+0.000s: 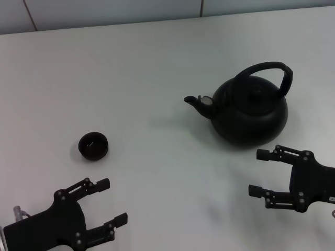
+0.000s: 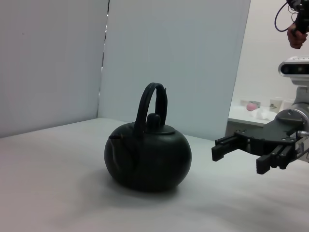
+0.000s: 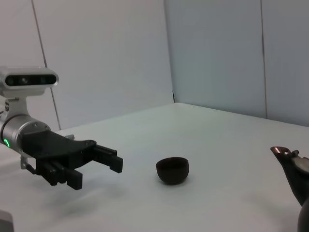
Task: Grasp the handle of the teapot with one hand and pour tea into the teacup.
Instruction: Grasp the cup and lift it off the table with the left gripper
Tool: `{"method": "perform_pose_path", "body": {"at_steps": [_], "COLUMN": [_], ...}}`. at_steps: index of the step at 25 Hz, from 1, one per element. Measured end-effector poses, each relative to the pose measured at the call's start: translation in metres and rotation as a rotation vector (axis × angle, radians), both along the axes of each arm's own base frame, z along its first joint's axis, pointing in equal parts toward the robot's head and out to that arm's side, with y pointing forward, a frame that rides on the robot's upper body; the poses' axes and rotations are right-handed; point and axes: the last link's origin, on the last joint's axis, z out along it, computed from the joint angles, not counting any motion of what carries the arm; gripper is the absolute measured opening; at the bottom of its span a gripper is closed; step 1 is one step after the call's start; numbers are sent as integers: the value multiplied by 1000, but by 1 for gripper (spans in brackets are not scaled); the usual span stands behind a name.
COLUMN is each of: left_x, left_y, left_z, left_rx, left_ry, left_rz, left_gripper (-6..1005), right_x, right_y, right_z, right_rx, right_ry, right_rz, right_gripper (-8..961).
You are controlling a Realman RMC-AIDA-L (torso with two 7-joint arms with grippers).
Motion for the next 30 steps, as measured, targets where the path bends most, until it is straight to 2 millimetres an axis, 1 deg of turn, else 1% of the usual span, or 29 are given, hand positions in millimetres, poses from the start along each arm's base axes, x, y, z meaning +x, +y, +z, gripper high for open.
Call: {"method": "perform_pose_path", "body": {"at_steps": [22,25,26,28,30], "left_x": [3,3,2,1,-5], "left_y": [0,9,15,17,30], "left_z": [0,7,13,16,30], "left_rx": [0,76,138,164,325], "left_ry": [-20,-53,-75,-84,-126], "left_rz": [-1,40,68,81,161], "left_gripper": [797,797,797,797,797], "right_x": [2,2,1,1,1], "right_y": [0,0,0,1,2], "right_z": [1,1,1,1,2], "right_rx": [6,6,7,7,10], "right_ry": [-6,-7,-7,-8,-8], "right_rz": [-8,-7,-6,-5,-2], "right_gripper": [818,818,818,817,817]}}
